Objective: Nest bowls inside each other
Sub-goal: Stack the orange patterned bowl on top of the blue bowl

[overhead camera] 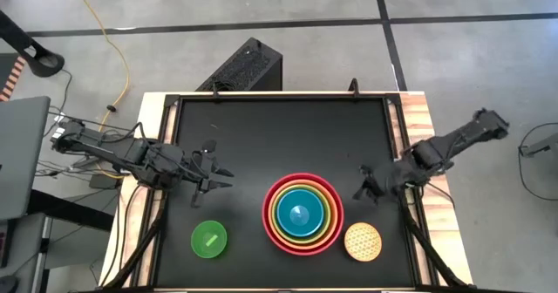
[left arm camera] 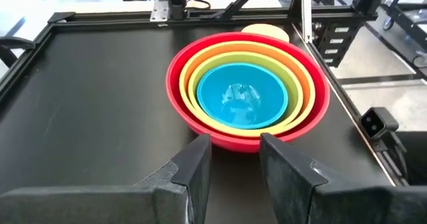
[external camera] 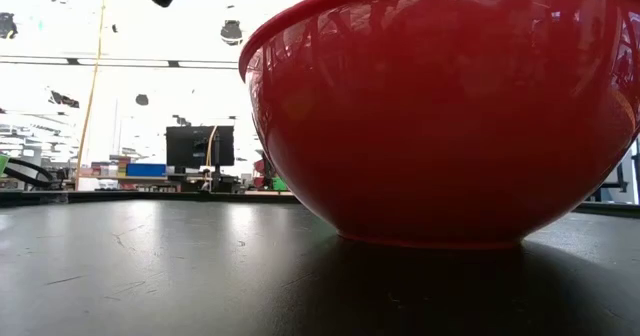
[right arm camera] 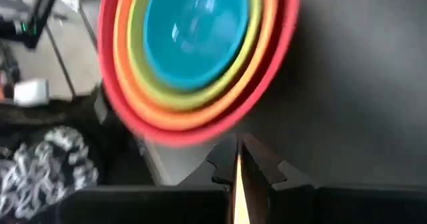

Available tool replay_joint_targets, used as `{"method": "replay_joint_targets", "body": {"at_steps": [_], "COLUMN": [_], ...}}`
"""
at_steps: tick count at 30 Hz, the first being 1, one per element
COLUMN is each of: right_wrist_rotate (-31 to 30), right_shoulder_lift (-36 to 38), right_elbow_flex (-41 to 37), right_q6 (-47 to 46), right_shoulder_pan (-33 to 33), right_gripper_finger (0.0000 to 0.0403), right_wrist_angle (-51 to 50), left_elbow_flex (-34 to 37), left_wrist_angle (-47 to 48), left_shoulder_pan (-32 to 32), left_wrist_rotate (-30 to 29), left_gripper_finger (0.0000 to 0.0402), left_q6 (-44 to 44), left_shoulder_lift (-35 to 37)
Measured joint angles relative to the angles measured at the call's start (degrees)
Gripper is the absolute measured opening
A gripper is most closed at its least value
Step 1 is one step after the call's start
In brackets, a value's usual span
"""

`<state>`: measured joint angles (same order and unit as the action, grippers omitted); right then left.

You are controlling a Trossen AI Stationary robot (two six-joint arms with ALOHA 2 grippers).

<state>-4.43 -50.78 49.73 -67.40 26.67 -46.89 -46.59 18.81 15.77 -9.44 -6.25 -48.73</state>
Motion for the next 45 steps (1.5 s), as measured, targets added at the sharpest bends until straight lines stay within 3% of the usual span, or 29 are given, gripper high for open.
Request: {"method": "replay_joint_targets", "body": {"at_steps": [9, 15, 22, 26, 45], "right_wrist_rotate": [0.1, 2.0, 2.0, 1.9, 1.4], "right_shoulder_lift": [-11.6, -17.0, -21.0, -23.2, -34.0], "right_elbow_flex": [2.5, 2.5, 2.5, 2.5, 2.5], "right_q6": [-23.7, -31.7, -30.6, -29.6, -22.0], "right_shoulder_pan": [17.2, 22.8, 23.6, 23.6, 23.0], "right_gripper_finger": [0.0045, 0.0098, 0.0201, 0.0234, 0.0218], "right_wrist_angle": [-7.0, -12.8, -12.9, -12.8, -5.6], "left_elbow_flex": [0.0, 0.0, 0.0, 0.0, -0.1], "left_wrist_angle": [-0.9, -2.4, -3.4, -3.4, -3.3], "left_shoulder_pan": [0.0, 0.0, 0.0, 0.0, 0.0], "left_wrist_rotate": [0.0, 0.0, 0.0, 0.0, 0.0], "left_gripper_finger": [0.0116, 0.0116, 0.0116, 0.0116, 0.0116], "left_q6": [-1.8, -1.8, -2.2, -3.1, -3.5], "left_shoulder_lift": [0.0, 0.0, 0.0, 0.0, 0.0]}}
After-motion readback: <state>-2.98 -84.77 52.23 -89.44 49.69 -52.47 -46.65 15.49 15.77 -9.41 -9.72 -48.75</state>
